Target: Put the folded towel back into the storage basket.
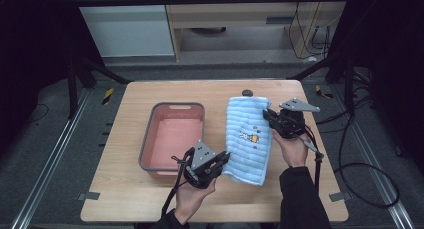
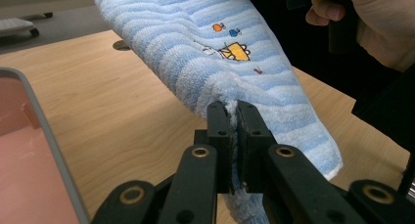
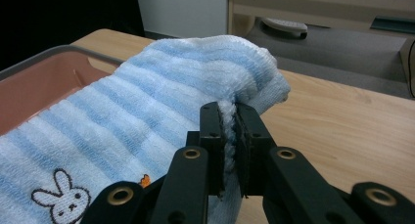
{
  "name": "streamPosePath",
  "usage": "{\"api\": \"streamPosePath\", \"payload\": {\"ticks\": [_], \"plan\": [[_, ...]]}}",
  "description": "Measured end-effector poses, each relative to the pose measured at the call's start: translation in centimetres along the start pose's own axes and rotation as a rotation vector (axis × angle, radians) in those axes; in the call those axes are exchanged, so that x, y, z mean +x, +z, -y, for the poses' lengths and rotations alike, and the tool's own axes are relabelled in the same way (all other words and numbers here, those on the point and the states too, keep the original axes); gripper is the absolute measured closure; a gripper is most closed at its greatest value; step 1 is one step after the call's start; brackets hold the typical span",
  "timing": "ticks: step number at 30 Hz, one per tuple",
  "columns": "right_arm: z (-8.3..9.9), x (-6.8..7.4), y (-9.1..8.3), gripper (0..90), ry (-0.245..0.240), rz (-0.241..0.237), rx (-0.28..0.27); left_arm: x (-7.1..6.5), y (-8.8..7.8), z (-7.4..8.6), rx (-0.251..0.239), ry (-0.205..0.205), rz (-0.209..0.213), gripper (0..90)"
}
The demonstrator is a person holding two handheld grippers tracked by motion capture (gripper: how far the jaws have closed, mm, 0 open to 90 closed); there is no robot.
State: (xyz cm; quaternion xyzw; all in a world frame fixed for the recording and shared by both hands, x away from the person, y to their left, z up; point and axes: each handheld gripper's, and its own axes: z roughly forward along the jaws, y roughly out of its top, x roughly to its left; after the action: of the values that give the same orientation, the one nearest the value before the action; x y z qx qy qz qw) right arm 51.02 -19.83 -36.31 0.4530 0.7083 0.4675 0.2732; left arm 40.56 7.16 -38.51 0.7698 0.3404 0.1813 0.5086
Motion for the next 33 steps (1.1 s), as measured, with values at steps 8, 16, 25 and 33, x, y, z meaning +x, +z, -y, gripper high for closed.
{"api": "streamPosePath", "payload": {"ticks": [8,16,25,33], "plan": [[-1.8,0.9,-0.2,83.3,-0.011,0.0,-0.022,0.5,-0.9,-0.6,-0.016,0.012,-0.016,85.7],[-3.0,1.7,-0.3,83.3,-0.02,-0.004,-0.046,1.1,-1.8,-1.2,-0.036,0.02,-0.031,85.7],[-4.7,3.0,0.4,83.3,-0.039,-0.019,-0.064,2.4,-3.1,-1.9,-0.053,0.016,-0.05,85.7],[-6.3,4.7,1.4,83.3,-0.056,-0.039,-0.074,3.8,-4.8,-2.1,-0.076,0.007,-0.068,85.7]]}}
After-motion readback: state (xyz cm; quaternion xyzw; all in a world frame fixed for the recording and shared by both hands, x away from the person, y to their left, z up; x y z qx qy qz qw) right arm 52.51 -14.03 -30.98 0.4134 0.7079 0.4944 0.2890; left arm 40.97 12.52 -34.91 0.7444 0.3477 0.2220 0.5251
